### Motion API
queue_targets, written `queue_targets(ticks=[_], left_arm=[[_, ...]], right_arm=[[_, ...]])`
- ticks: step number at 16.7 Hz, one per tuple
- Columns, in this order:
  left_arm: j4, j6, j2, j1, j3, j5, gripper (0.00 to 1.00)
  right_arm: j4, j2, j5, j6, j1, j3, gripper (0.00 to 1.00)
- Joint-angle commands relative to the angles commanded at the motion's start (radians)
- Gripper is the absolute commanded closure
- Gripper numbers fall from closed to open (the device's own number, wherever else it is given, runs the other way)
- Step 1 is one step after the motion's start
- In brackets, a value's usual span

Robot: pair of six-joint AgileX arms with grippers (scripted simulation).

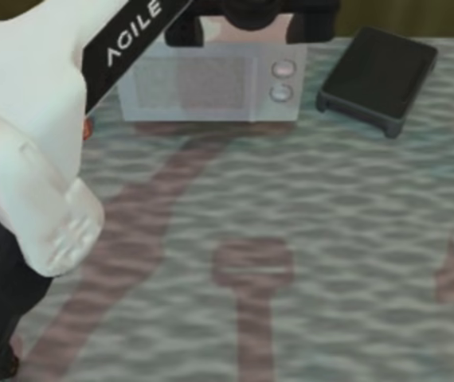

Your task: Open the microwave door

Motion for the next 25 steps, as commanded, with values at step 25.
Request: queue_targets(ticks=[25], left_arm=[[0.255,0.046,0.068,0.048,-0.179,0.020,0.30]], right_arm=[[0.000,0.000,0.000,0.000,0.000,0.000,0.00]])
